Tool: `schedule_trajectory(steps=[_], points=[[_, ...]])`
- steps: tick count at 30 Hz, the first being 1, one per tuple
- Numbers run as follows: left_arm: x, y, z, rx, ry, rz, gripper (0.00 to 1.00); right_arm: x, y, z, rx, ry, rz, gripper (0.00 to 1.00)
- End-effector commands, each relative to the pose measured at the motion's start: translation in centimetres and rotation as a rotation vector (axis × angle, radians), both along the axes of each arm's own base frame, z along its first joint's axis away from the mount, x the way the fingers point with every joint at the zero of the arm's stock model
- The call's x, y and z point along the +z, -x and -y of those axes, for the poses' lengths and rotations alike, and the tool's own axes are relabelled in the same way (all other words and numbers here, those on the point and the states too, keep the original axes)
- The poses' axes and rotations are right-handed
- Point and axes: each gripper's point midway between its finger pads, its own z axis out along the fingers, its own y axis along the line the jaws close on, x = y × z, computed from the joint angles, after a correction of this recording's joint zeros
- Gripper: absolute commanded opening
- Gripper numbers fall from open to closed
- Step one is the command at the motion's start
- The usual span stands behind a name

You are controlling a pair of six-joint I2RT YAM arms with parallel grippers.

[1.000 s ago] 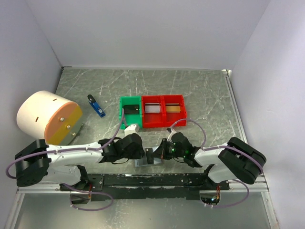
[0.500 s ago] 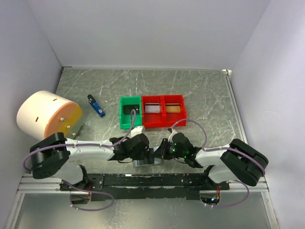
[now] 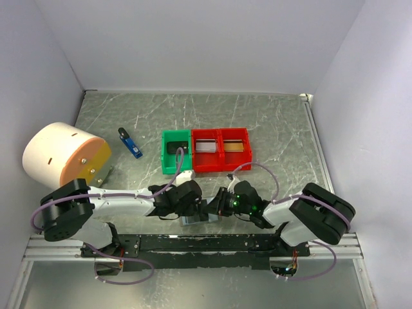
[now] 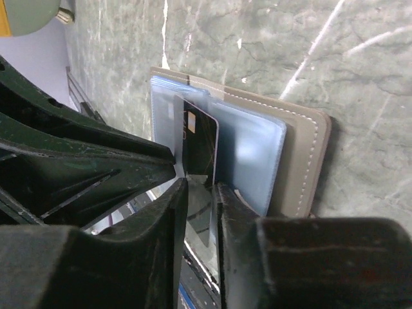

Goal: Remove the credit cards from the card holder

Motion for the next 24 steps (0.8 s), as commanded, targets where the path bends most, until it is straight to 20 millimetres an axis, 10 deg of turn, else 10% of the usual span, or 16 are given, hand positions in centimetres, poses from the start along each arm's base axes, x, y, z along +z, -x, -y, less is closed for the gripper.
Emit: schedule_trajectory(steps=[1,11,24], points=[[-1.5,0.9,-1.8,-0.001,-0.078,-0.028,0.28,-0.8,0.4,0.5,-0.016,-0.005,-0.024,0.18],[-1.3,0.8,-2.1,0.004,-0.079,-0.021,0.28,-0.9,-0.2,2.6,-0.066,0.071,0.018,0.06],[-1.7,0.9,-1.6,-0.019,-0.080,-0.028,0.27,0.1,0.0,1.2,-0.048,-0.026,-0.008,0.27]])
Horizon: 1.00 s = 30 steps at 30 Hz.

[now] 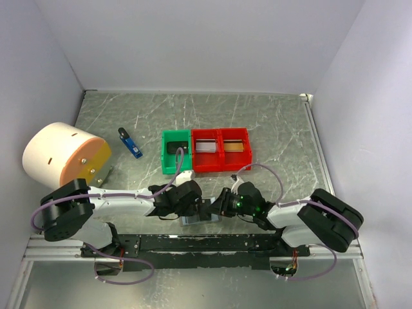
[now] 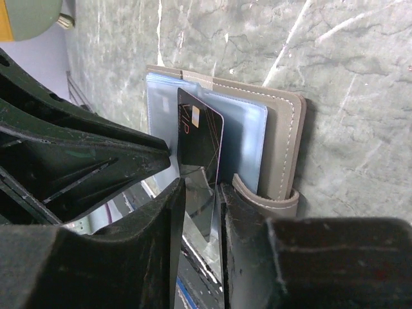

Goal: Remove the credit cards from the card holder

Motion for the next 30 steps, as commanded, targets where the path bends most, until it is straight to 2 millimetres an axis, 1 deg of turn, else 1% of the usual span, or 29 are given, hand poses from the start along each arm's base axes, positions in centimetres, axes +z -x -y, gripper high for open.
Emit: schedule_trajectory(steps=[1,9,17,20,24,30], points=[[-1.6,0.9,-1.6,-0.020,-0.074,-0.025,0.27,0.0,-0.1,-0.2,-0.024,-0.042,-0.019,0.27],[-1.6,0.8,-1.6,-0.020,-0.075,-0.023,0.27,0.5,-0.3,-0.5,-0.057,-0.099,-0.034,0.29],[-1.7,0.8,-1.3,-0.026,-0.081,-0.028,0.26,0.6,-0.1,-1.2,-0.038,-0.120,-0.040,0.28],[-1.8,0.8,-1.4,-0.024,-0.081,-0.028,0.26,0.9,0.0,-1.6,-0.029,-0.139,-0.037,0.26],[-1.6,0.8,-1.5,-0.021,-0.085,-0.026,0.26,0.8,0.1,-1.6,-0.033,-0.154,-0.041,0.22],[-1.3,0.7,-1.6,-0.019,-0.086,-0.019,0.26,1.2,0.2,-1.9,-0.021,-0.181,-0.028,0.17]])
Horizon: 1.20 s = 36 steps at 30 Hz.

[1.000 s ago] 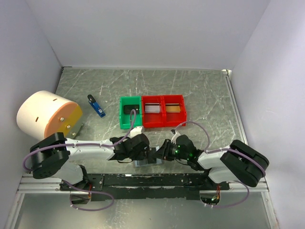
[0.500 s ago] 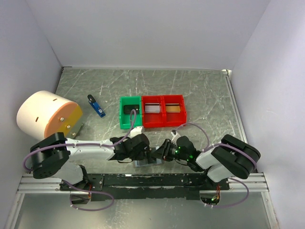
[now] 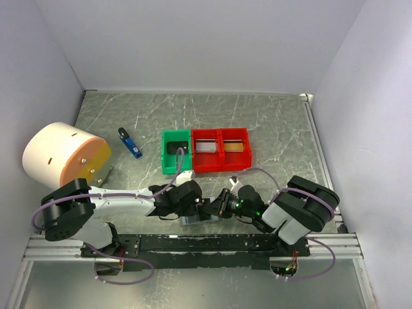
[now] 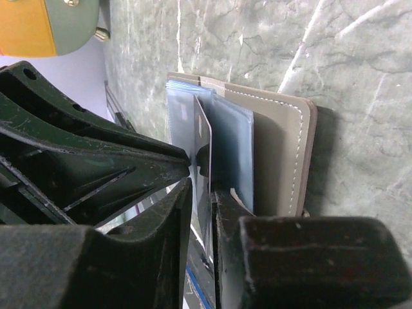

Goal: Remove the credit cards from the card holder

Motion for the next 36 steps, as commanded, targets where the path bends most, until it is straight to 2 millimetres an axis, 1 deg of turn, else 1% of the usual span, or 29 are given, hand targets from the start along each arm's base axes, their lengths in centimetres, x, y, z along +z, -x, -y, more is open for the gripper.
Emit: schedule_trajectory(steps=[1,7,13,17,22,24,25,29,32,36], points=[[-1.2,0.7,-1.7,-0.017,-0.086,-0.018,0.26,1.0,0.1,-0.3,0.009,-0.045,0.033,0.14],[-0.9,0.5,-1.7,-0.015,-0.095,-0.011,0.26,0.7,-0.1,-0.1,0.007,-0.010,0.045,0.00],[-0.6,0.4,-1.8,-0.010,-0.093,-0.003,0.26,0.5,-0.4,0.2,0.005,0.043,0.065,0.00],[-0.4,0.4,-1.8,-0.006,-0.082,-0.001,0.26,0.3,-0.6,0.8,-0.005,0.089,0.072,0.00],[-0.2,0.5,-1.7,-0.004,-0.045,0.003,0.27,0.7,-0.9,1.8,-0.035,0.141,0.107,0.00],[0.1,0.5,-1.9,0.003,-0.039,0.008,0.28,1.6,-1.4,2.1,-0.049,0.151,0.151,0.00],[0.2,0.5,-1.9,0.006,-0.037,0.012,0.29,1.5,-1.4,2.4,-0.051,0.167,0.151,0.00],[0.8,0.4,-1.9,0.011,-0.014,0.022,0.30,2.7,-1.7,2.8,-0.062,0.173,0.201,0.00],[1.3,0.3,-1.8,0.012,0.008,0.030,0.32,3.7,-1.6,2.7,-0.053,0.150,0.229,0.00],[2.0,0.3,-1.7,0.015,0.036,0.043,0.38,5.2,-1.6,2.3,-0.041,0.088,0.280,0.00]])
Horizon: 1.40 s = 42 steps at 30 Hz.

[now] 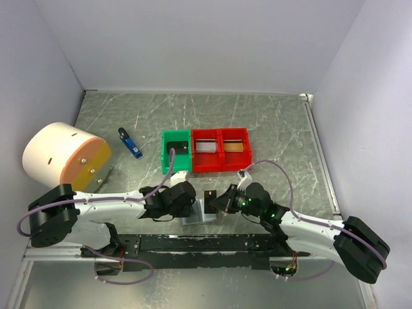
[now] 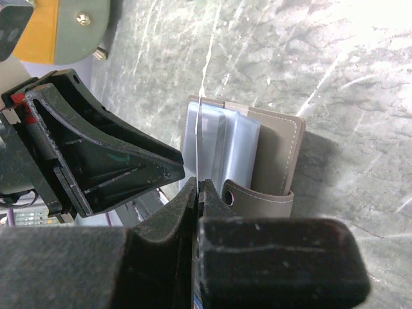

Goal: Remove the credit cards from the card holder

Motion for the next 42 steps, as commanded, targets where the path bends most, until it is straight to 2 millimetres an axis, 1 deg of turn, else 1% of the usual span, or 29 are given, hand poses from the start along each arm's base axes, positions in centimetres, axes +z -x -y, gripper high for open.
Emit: schedule_trajectory(steps=[1,4,6,11,14,15,16,17,20,23,24,25,28,29,30,31,32,33,35,36,39,42], points=[[1.1,-0.3,-0.1,0.011,0.031,0.035,0.39,1.4,-0.1,-0.3,0.021,-0.029,0.067,0.00],[1.8,-0.2,0.0,0.005,0.058,0.044,0.44,2.1,0.1,-0.5,0.043,-0.053,0.095,0.00],[2.0,-0.2,0.0,0.002,0.067,0.048,0.49,2.5,0.1,-0.5,0.051,-0.060,0.113,0.00],[3.0,-0.5,-0.5,-0.001,0.039,0.071,0.67,4.1,0.2,-0.6,0.071,-0.094,0.184,0.00],[4.2,-1.5,-0.6,-0.023,0.006,0.085,0.76,4.9,0.1,-0.3,0.067,-0.094,0.238,0.00],[4.7,-2.1,-0.9,-0.018,-0.017,0.089,0.81,5.2,0.0,-0.1,0.057,-0.093,0.255,0.00],[5.3,-3.0,-1.5,0.003,-0.044,0.091,0.84,5.4,-0.2,0.1,0.048,-0.091,0.272,0.00],[6.1,-3.8,-2.0,0.016,-0.063,0.091,0.86,5.6,-0.4,0.4,0.035,-0.082,0.289,0.00],[8.6,-6.5,-4.0,0.037,-0.117,0.103,0.86,6.2,-0.9,1.0,0.006,-0.056,0.337,0.00],[11.7,-8.8,-7.1,0.070,-0.198,0.165,0.88,6.7,-1.1,1.5,-0.016,-0.044,0.354,0.00],[12.4,-9.3,-8.2,0.075,-0.213,0.184,0.92,6.9,-1.1,1.7,-0.021,-0.042,0.360,0.00],[13.2,-10.0,-9.1,0.095,-0.213,0.205,1.00,6.9,-1.2,1.8,-0.029,-0.037,0.365,0.00],[15.2,-11.4,-12.4,0.177,-0.209,0.289,0.99,7.4,-1.8,2.3,-0.059,-0.012,0.388,0.00],[15.5,-11.7,-13.5,0.201,-0.214,0.312,0.99,7.6,-2.0,2.4,-0.063,-0.001,0.396,0.00],[15.6,-12.0,-14.5,0.223,-0.220,0.336,0.99,8.2,-2.2,2.3,-0.065,0.006,0.408,0.00],[15.4,-12.2,-15.4,0.241,-0.230,0.348,0.99,8.1,-2.3,2.4,-0.064,0.030,0.411,0.00],[15.0,-12.2,-16.3,0.261,-0.242,0.356,0.99,8.7,-2.6,2.3,-0.066,0.039,0.423,0.00],[14.4,-12.2,-17.2,0.287,-0.262,0.357,0.99,8.8,-2.9,2.3,-0.071,0.057,0.427,0.00],[13.0,-11.8,-18.7,0.334,-0.291,0.364,0.99,9.5,-3.5,2.1,-0.074,0.069,0.450,0.00],[12.4,-11.6,-19.0,0.346,-0.294,0.367,0.99,9.6,-3.8,1.8,-0.066,0.082,0.456,0.00],[13.8,-11.8,-19.3,0.362,-0.286,0.395,0.99,10.3,-4.7,1.1,-0.051,0.133,0.478,0.00],[13.7,-12.2,-19.4,0.350,-0.309,0.417,0.99,10.5,-6.0,0.5,-0.043,0.204,0.495,0.00]])
